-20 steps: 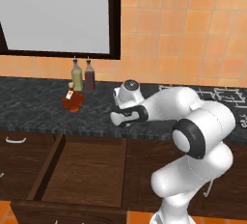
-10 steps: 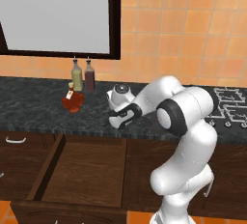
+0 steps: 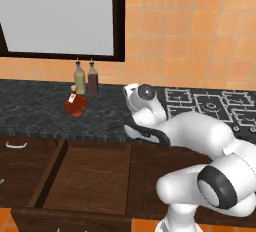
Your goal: Pick the ladle from the drawer and place it on the counter.
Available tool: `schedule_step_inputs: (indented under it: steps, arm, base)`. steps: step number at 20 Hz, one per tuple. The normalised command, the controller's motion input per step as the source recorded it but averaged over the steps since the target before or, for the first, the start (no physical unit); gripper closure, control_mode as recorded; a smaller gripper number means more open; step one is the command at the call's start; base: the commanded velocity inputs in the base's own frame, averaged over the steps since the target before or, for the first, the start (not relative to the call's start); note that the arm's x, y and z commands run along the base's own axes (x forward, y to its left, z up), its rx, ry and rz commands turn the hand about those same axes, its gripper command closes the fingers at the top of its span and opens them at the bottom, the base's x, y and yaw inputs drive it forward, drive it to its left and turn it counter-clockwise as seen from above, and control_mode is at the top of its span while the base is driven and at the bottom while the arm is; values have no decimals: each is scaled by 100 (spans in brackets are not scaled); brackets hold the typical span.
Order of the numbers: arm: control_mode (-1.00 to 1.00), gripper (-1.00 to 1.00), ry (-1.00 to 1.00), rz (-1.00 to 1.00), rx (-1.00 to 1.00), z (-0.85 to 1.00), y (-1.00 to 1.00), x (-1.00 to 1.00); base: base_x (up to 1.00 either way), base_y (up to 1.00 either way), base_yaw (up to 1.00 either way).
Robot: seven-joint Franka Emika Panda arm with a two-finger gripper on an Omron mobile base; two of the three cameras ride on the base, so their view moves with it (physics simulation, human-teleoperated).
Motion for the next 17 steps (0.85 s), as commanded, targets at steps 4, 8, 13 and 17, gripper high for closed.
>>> schedule_step_inputs:
  steps: [4, 8, 13, 17]
  arm:
    - [-100, -100, -48, 3, 8, 97, -55, -100]
    - [-100, -100, -47, 0, 16, 100, -24, -100]
    - [-100, -100, -36, -3, 12, 100, -8, -93]
    - [-100, -100, -8, -1, 0, 25, 2, -17]
  base:
    - [0, 0, 0]
    - [0, 0, 0]
    - [0, 0, 0]
    - [0, 0, 0]
